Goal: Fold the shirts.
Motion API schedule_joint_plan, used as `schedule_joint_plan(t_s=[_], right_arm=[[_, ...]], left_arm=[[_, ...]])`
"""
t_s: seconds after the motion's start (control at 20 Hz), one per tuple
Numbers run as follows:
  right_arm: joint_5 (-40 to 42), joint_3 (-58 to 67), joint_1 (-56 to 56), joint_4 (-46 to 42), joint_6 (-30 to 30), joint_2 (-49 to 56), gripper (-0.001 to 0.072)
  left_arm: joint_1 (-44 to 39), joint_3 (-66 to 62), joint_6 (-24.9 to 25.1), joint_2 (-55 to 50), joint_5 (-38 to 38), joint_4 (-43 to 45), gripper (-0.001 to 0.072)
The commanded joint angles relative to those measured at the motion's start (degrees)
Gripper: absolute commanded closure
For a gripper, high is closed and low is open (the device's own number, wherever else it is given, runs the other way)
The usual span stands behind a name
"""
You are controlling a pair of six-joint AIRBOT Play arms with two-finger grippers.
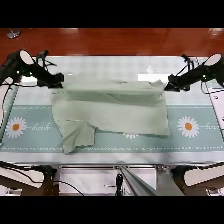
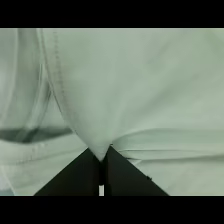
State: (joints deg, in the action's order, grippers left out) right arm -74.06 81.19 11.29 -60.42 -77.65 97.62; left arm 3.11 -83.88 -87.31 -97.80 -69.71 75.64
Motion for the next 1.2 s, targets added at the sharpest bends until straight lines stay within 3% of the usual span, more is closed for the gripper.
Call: schedule_joint_plan(t_s=[0.0, 0.05, 0.2, 0.35, 0.45, 0.55, 0.65, 0.75, 0.85, 1.05, 1.15], right_arm=[[-0.74, -2.97, -0.44, 0.33, -2.43, 1.38, 0.0382], [-1.64, -2.6, -0.37, 2.25, -2.27, 1.05, 0.0091], [-4.61, -1.64, 1.55, 2.69, -2.51, -3.5, 0.0092], [-4.92, -4.42, 5.79, -5.46, -3.1, -13.4, 0.0093], [-0.09, -12.26, 10.05, -5.22, -3.08, -21.81, 0.0092], [5.99, -23.8, 13.33, -1.29, -2.21, -30.23, 0.0092], [10.03, -35.71, 13.99, 5.81, 2.03, -37.46, 0.0093], [11.08, -44.5, 13.73, 12.24, 5.66, -42.03, 0.0092], [11.06, -49.44, 13.73, 15.28, 7.76, -44.22, 0.0093], [11.39, -50.47, 14.25, 17.53, 8.35, -44.35, 0.0093], [11.78, -50.47, 14.36, 19.12, 8.35, -44.35, 0.0093]], left_arm=[[0.2, 0.52, 0.0, -2.58, -9.88, -0.04, 0.0488], [0.2, 0.22, -0.39, -2.43, -11.91, 0.02, 0.0019], [0.98, -0.57, -1.95, -0.15, -16.76, 1.77, 0.0003], [3.96, 3.5, -0.04, 7.28, -17.29, 3.1, 0.0004], [7.85, 11.61, -0.55, 13.27, -17.16, 7.69, 0.0004], [14.05, 23.39, -1.38, 20.0, -13.6, 7.02, 0.0004], [20.15, 35.36, -0.04, 26.86, -6.27, -2.43, 0.0004], [25.07, 46.4, 7.13, 32.5, -0.17, -16.48, 0.0004], [26.69, 52.89, 14.32, 34.69, 0.85, -25.92, 0.0004], [25.51, 57.46, 16.33, 34.53, 2.89, -28.76, 0.0005], [25.0, 58.07, 20.92, 34.29, 3.28, -32.63, 0.0005]])
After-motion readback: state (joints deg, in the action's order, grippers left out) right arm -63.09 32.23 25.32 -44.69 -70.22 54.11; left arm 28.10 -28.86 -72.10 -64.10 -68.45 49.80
